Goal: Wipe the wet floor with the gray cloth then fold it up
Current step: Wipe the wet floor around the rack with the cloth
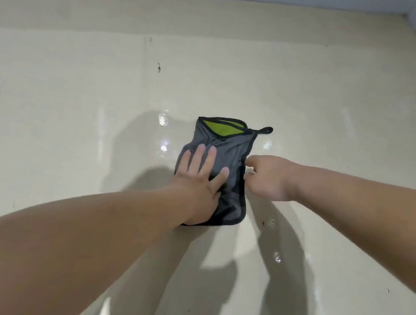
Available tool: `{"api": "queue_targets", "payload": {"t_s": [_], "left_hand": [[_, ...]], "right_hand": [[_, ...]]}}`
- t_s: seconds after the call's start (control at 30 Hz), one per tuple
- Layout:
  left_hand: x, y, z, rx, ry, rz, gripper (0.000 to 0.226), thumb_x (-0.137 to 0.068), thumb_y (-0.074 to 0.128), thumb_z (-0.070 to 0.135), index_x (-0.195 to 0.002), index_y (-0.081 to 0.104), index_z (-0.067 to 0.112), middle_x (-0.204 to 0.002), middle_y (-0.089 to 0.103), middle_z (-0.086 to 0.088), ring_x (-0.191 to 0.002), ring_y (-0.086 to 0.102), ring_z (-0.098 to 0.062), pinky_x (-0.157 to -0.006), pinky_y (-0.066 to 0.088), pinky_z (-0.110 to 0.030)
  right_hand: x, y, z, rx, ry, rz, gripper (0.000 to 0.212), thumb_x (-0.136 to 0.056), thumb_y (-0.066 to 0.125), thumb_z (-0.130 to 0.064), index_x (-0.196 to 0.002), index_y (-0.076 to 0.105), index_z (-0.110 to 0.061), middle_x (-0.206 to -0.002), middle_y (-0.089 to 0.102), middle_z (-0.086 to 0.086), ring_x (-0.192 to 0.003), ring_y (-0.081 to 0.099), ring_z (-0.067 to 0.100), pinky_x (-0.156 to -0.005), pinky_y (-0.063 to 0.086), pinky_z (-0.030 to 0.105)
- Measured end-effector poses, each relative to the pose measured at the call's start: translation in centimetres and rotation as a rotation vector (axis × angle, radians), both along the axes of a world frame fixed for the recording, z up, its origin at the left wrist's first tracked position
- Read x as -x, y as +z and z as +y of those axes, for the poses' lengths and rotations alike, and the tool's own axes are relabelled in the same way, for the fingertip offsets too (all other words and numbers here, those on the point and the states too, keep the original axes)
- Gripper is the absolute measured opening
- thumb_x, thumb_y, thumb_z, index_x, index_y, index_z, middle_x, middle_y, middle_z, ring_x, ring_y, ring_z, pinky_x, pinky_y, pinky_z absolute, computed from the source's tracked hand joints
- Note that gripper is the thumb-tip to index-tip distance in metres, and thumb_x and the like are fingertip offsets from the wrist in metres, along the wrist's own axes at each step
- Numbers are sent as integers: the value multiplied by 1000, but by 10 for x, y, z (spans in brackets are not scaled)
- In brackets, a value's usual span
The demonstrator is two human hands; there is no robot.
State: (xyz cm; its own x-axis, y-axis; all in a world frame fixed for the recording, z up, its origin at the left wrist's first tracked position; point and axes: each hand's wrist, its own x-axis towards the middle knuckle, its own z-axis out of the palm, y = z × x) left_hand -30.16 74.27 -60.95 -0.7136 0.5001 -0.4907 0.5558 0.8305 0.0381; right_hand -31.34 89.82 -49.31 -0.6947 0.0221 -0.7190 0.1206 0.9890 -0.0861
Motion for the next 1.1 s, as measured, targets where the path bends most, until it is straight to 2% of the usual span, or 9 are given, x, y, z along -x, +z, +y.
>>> {"api": "queue_targets", "payload": {"t_s": [0.13,0.27,0.43,0.6,0.7,0.77,0.83,0.9,1.1], "left_hand": [[-13,-10,-26,-85,-72,79,65,-105,8,49,-161,-14,25,-163,-33,-22,-147,-35,-45,-120,-14,-62],[-48,-8,-53,-128,-98,25,68,-106,18,49,-162,-10,24,-160,-37,-23,-143,-41,-46,-118,-18,-63],[-93,-14,-109,-190,-194,31,65,-106,20,49,-163,-1,26,-165,-28,-21,-147,-37,-42,-121,-17,-59],[-64,-22,-142,-275,-253,125,61,-103,17,51,-162,13,38,-172,-7,-8,-156,-19,-31,-126,-7,-52],[-34,-26,-169,-277,-25,199,62,-101,13,54,-162,17,39,-173,0,-8,-159,-8,-30,-127,-1,-51],[-18,-24,-202,-257,197,224,62,-102,13,54,-162,14,39,-173,-4,-8,-158,-11,-29,-127,-4,-49],[-12,-23,-234,-185,368,176,62,-103,10,53,-162,-1,41,-171,-19,-5,-155,-24,-25,-126,-10,-48],[-23,-24,-256,-164,488,193,63,-102,9,52,-162,-4,39,-170,-20,-6,-155,-25,-26,-126,-10,-49],[-118,-26,-262,-180,543,215,64,-104,15,48,-164,8,28,-172,-7,-15,-156,-17,-38,-125,-3,-59]], "right_hand": [[-19,-41,-18,57,-328,169,7,-96,45,-18,-95,49,-12,-92,56,5,-93,58,31,-76,47,33],[-47,-72,-20,-24,-449,284,20,-97,42,-18,-78,45,-12,-99,56,14,-92,53,34,-79,49,38],[-64,-81,-43,-134,-369,345,53,-101,17,-47,-98,62,-18,-103,49,10,-111,48,34,-83,47,43],[-45,-84,-67,-288,-229,447,58,-103,16,-40,-116,65,-12,-99,46,9,-105,49,34,-76,37,40],[-29,-82,-93,-200,-213,420,62,-102,11,-46,-122,60,-13,-113,52,12,-110,47,34,-82,37,43],[-22,-82,-118,-81,-178,423,64,-97,7,-48,-119,58,-16,-115,52,10,-109,43,30,-83,39,42],[-19,-81,-143,31,-151,426,52,-102,18,-45,-119,58,-18,-115,49,7,-114,44,28,-88,43,43],[-20,-81,-169,113,-80,451,41,-104,28,-42,-121,59,-21,-119,49,3,-118,45,25,-89,45,42],[-20,-85,-222,176,136,449,36,-104,31,-36,-120,61,-24,-121,51,-1,-120,46,21,-85,49,39]]}}
